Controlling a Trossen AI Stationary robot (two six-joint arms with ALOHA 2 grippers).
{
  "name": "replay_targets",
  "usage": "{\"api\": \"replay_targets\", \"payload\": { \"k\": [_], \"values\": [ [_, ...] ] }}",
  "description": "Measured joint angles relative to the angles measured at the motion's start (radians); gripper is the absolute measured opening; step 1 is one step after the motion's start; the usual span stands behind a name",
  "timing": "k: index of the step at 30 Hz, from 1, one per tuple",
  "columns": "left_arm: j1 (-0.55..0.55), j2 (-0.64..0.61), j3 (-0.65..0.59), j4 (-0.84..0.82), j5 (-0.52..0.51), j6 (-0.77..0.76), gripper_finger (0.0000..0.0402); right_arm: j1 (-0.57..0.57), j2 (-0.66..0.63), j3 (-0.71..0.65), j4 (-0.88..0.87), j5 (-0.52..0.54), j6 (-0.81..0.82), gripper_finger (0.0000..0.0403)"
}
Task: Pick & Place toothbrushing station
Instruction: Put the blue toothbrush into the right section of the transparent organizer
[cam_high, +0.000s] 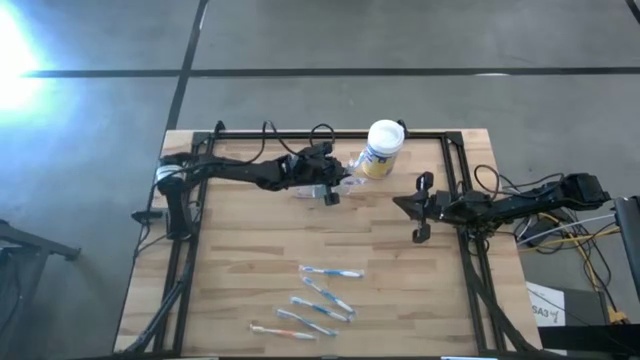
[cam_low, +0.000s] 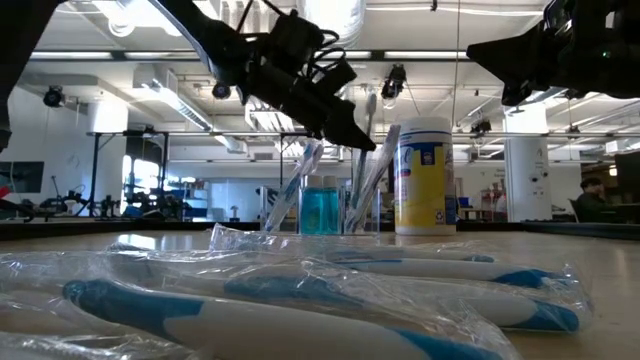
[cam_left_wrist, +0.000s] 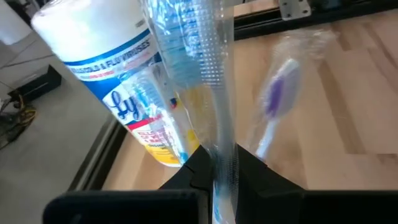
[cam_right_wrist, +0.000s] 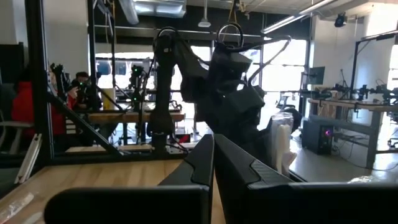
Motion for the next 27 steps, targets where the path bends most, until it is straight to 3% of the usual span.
{"api": "replay_targets", "payload": {
  "k": [27],
  "values": [
    [0.005, 0.055, -0.008, -0.020, 0.016, -0.036, 0.0028, 0.000, 0.006, 0.000, -0.003, 0.000, -0.008, 0.0008]
  ]
}}
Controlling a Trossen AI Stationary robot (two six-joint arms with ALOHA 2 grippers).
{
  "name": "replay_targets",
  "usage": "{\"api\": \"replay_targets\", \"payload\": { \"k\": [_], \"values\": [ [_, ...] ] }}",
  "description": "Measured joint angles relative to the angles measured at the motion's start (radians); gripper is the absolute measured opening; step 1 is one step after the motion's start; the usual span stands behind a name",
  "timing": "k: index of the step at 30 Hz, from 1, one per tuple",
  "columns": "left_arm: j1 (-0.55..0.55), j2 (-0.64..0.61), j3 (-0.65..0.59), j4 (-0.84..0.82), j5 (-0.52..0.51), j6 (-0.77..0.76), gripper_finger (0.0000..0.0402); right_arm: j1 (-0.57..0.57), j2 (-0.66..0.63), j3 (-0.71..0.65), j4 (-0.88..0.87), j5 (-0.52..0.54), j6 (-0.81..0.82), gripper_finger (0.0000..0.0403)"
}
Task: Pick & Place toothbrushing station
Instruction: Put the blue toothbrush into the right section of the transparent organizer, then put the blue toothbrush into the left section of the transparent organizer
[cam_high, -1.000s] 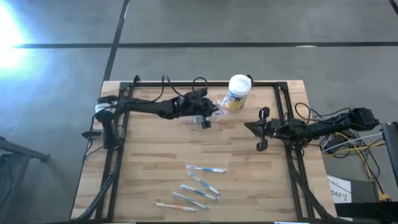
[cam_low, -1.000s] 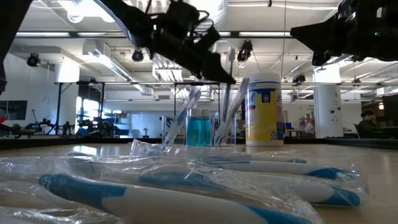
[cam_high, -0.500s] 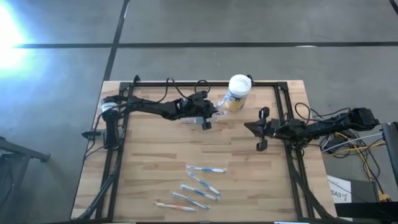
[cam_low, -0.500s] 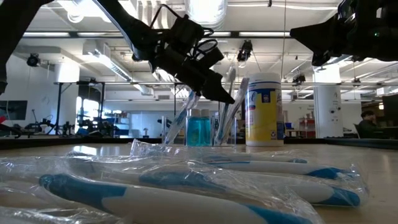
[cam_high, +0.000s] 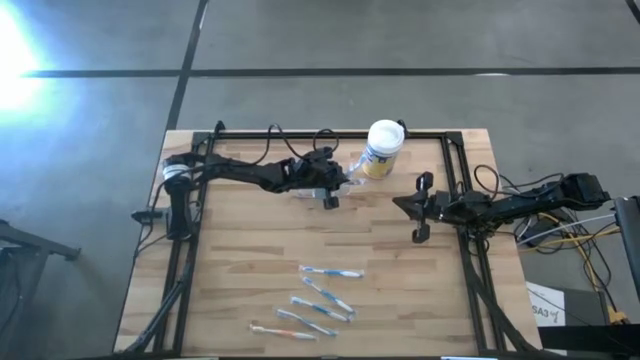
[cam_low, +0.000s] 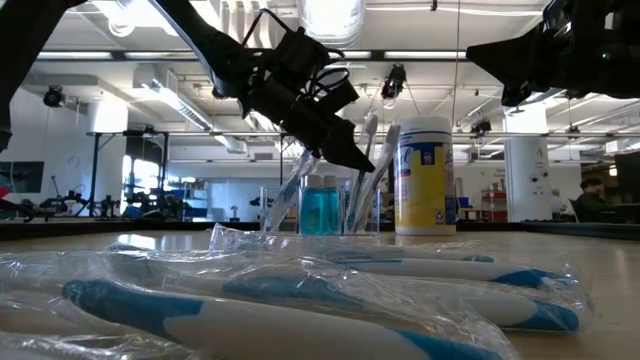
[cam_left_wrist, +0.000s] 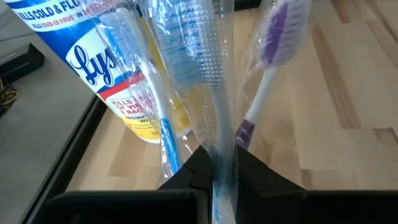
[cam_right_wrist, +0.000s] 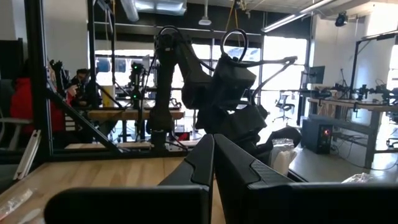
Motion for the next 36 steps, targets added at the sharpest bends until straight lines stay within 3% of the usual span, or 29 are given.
{"api": "replay_targets", "payload": {
  "k": [10, 22, 31, 36],
  "values": [
    [0.000, 0.017, 0.000, 0.008, 0.013, 0.010, 0.0027, 0.000, 0.000, 0.000, -0.008, 0.000, 0.000, 0.0008],
    [-0.002, 0.020, -0.002, -0.003, 0.024, 0.024, 0.0139, 0.000, 0.000, 0.000, -0.013, 0.000, 0.000, 0.0008],
    [-0.010, -0.021, -0.002, -0.022, 0.026, 0.031, 0.0187, 0.000, 0.000, 0.000, -0.014, 0.000, 0.000, 0.0008],
    [-0.016, -0.087, -0.003, -0.110, 0.025, 0.034, 0.0201, 0.000, -0.002, 0.000, -0.017, 0.000, -0.001, 0.0008]
  ]
}}
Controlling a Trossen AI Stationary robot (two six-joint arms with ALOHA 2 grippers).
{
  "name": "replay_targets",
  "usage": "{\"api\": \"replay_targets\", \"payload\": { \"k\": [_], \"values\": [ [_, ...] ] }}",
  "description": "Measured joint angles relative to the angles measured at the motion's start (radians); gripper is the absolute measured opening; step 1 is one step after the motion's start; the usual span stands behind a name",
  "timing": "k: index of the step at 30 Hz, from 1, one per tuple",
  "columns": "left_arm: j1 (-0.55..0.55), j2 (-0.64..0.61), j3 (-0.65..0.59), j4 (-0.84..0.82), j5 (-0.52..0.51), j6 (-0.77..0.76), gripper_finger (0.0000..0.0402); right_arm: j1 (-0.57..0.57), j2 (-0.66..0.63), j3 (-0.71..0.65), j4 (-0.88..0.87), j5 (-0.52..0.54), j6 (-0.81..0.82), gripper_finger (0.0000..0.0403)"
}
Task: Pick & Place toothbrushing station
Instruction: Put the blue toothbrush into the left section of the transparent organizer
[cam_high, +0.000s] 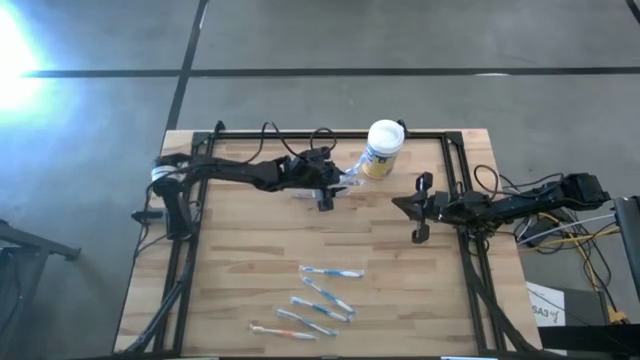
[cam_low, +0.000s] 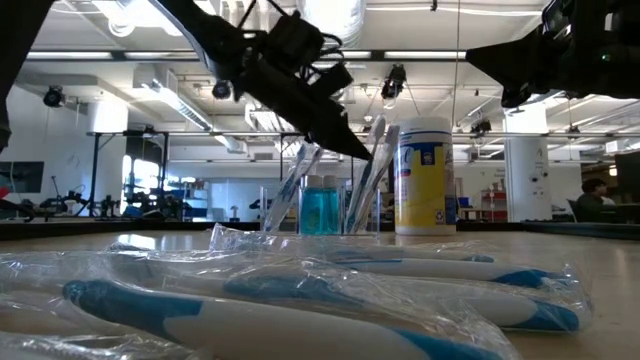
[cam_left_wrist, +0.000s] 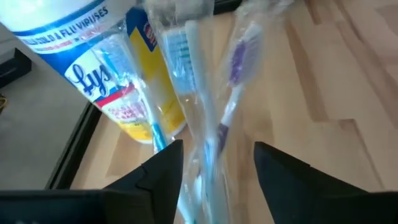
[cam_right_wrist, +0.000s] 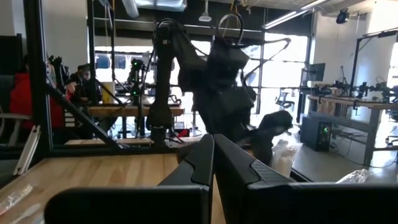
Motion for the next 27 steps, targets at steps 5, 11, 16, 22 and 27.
{"api": "replay_targets", "payload": {
  "k": [5, 11, 16, 22, 27],
  "values": [
    [-0.006, -0.091, 0.000, -0.129, 0.003, 0.004, 0.0199, 0.000, 0.000, 0.000, -0.001, 0.002, -0.003, 0.0008],
    [-0.034, -0.271, -0.070, -0.132, 0.009, 0.018, 0.0174, 0.000, 0.000, 0.000, -0.002, 0.006, -0.003, 0.0008],
    [-0.051, -0.467, -0.186, -0.140, -0.062, 0.025, 0.0086, 0.000, 0.000, 0.000, -0.002, 0.008, 0.001, 0.0008],
    [-0.050, -0.715, -0.349, -0.143, -0.061, -0.085, 0.0011, 0.000, 0.002, 0.000, -0.002, 0.008, 0.004, 0.0008],
    [-0.049, -0.907, -0.484, -0.133, -0.021, -0.156, 0.0015, 0.000, 0.002, 0.000, -0.002, 0.008, 0.008, 0.0008]
  ]
}}
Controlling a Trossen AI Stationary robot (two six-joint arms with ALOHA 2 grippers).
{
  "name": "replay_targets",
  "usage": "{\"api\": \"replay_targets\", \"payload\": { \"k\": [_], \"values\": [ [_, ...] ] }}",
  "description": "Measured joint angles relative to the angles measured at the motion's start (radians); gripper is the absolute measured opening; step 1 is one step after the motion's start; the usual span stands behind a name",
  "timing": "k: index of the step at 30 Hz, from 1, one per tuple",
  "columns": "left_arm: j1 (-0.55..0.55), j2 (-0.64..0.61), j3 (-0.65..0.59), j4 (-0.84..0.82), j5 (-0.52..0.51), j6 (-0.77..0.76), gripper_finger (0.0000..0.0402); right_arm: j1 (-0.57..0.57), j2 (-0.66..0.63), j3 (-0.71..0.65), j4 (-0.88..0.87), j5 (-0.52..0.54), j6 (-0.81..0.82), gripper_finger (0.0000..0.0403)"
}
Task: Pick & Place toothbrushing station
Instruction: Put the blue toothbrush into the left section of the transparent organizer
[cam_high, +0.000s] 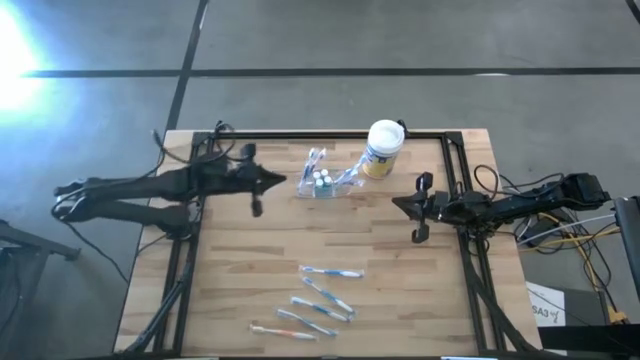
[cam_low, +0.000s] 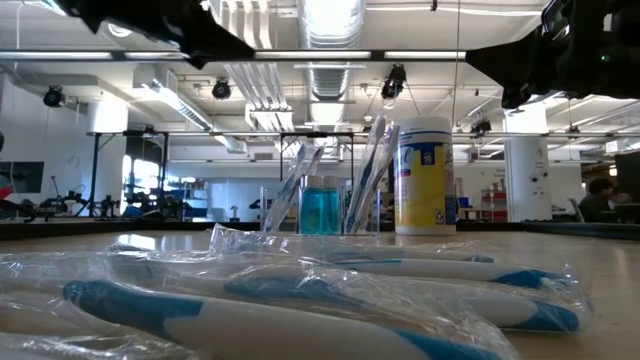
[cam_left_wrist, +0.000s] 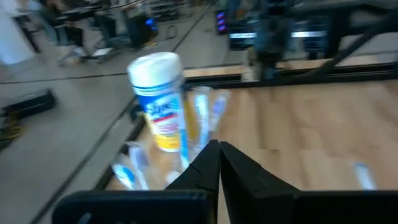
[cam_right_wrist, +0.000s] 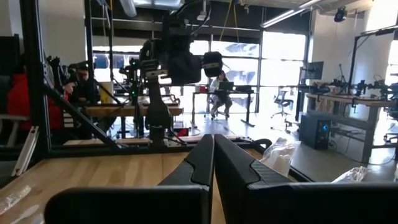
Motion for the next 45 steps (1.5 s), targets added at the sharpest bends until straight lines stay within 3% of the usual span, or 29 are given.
{"api": "replay_targets", "payload": {
  "k": [3, 8, 18, 37, 45],
  "values": [
    [-0.001, -0.097, -0.091, 0.015, 0.055, -0.036, 0.0006, 0.000, 0.000, 0.000, 0.000, 0.000, 0.002, 0.0008],
    [0.000, -0.220, -0.219, 0.054, 0.055, -0.108, 0.0008, 0.000, 0.000, 0.000, 0.000, 0.000, 0.004, 0.0008],
    [0.000, -0.361, -0.404, 0.220, 0.075, -0.101, 0.0008, 0.000, 0.000, 0.000, 0.000, 0.022, 0.004, 0.0008],
    [-0.001, -0.531, -0.571, 0.233, 0.098, -0.112, 0.0005, 0.000, 0.000, 0.000, 0.000, 0.044, -0.003, 0.0008],
    [0.000, -0.603, -0.634, 0.314, 0.098, -0.127, 0.0004, 0.000, 0.000, 0.000, 0.000, 0.043, -0.003, 0.0008]
  ]
}}
